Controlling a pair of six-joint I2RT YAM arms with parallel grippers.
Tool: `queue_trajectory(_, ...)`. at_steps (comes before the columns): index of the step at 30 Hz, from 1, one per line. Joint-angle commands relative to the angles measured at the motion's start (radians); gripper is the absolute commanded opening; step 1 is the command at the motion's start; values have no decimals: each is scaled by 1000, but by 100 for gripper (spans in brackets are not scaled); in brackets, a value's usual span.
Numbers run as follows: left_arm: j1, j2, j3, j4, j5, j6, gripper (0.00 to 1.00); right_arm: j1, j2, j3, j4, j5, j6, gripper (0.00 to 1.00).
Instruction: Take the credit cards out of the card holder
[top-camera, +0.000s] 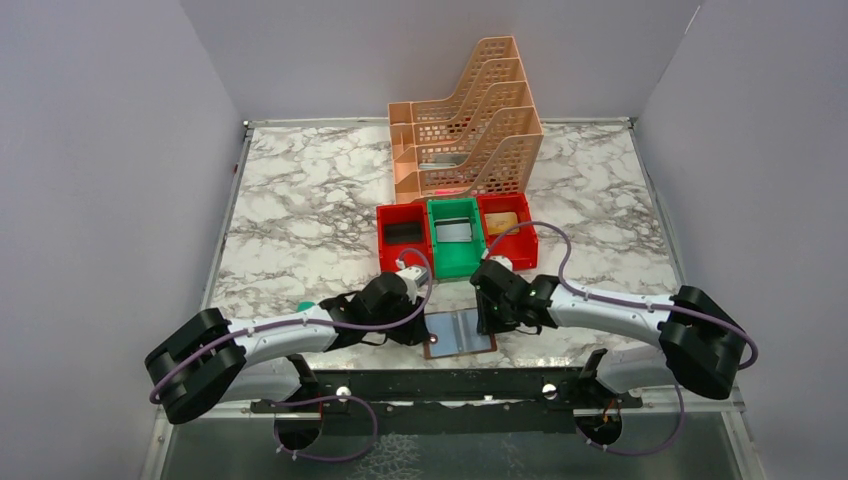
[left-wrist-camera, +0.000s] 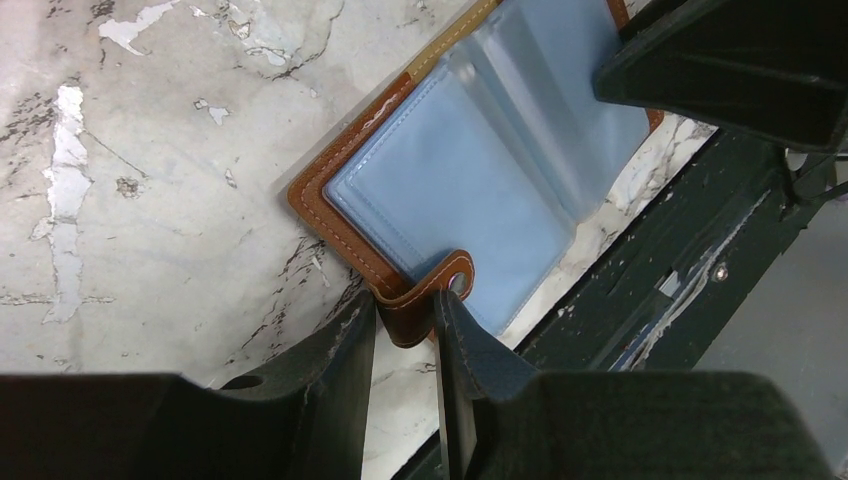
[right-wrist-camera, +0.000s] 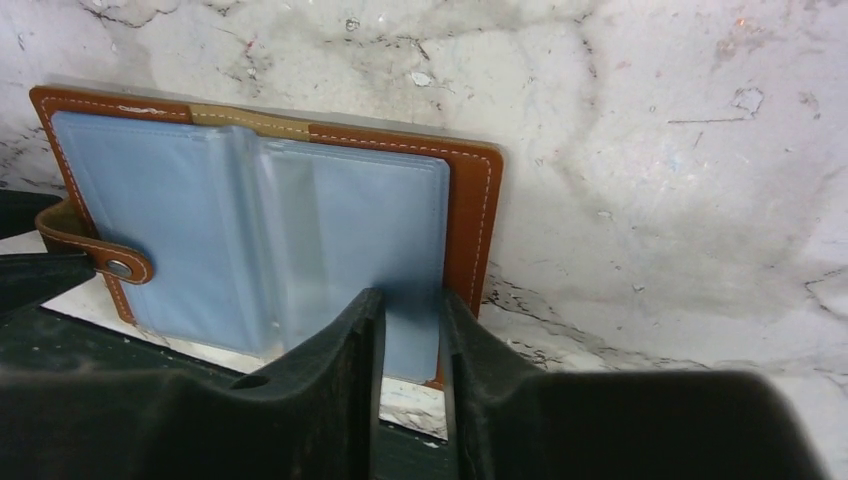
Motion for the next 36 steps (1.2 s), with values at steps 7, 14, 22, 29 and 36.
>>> queue_trajectory(7, -14, -11, 1, 26, 12, 6, 30, 47, -29, 53, -104, 111, 35, 13)
queue_trajectory(14, -15, -22, -6, 25, 7, 2, 30, 71, -30, 87, -134, 128, 31, 23)
queue_trajectory(22, -18, -42, -11, 20, 6, -1, 30, 72, 19, 54, -83, 123, 48, 33)
queue_trajectory(29, -18, -49, -17, 20, 4, -4, 30, 72, 77, 34, -43, 94, 56, 32)
queue_trajectory(36, -21, -42, -21, 24, 2, -4, 30, 72, 62, 35, -48, 89, 57, 39)
